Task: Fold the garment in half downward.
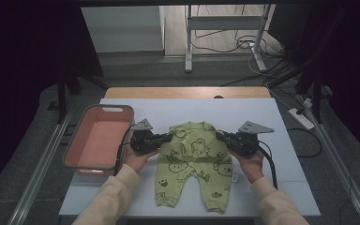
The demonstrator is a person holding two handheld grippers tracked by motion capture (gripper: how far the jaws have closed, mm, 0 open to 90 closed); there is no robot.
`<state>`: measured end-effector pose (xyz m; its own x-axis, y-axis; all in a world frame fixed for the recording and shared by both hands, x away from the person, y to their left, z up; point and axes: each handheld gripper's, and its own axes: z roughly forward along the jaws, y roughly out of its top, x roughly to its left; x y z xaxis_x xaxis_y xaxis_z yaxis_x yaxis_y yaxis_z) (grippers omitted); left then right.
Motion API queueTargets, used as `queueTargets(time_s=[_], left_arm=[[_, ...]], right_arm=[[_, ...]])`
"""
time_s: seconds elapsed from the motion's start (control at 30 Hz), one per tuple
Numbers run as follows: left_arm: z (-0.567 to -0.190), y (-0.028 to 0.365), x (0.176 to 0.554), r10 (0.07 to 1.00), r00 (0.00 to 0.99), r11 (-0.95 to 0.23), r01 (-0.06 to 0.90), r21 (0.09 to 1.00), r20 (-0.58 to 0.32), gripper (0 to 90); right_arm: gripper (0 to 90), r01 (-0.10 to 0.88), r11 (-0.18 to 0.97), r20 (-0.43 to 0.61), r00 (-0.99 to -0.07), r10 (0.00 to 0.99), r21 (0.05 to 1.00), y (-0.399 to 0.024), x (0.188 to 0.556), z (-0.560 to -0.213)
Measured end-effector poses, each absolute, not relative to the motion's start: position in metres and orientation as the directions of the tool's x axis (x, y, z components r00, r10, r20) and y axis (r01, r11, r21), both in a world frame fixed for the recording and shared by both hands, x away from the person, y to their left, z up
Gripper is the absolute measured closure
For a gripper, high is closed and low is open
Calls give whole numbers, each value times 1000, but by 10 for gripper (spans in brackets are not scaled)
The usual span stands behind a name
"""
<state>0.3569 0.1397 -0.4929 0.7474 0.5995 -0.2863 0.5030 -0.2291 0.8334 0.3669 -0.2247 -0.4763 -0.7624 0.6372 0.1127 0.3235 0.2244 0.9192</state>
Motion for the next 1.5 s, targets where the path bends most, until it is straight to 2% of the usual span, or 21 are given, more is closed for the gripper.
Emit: queueTargets(time_s=[1.5], left_arm=[[-502,144,329,593,746,-258,532,807,-302,817]], right_arm=[[802,374,269,142,-777,613,888,-231,336,-490]])
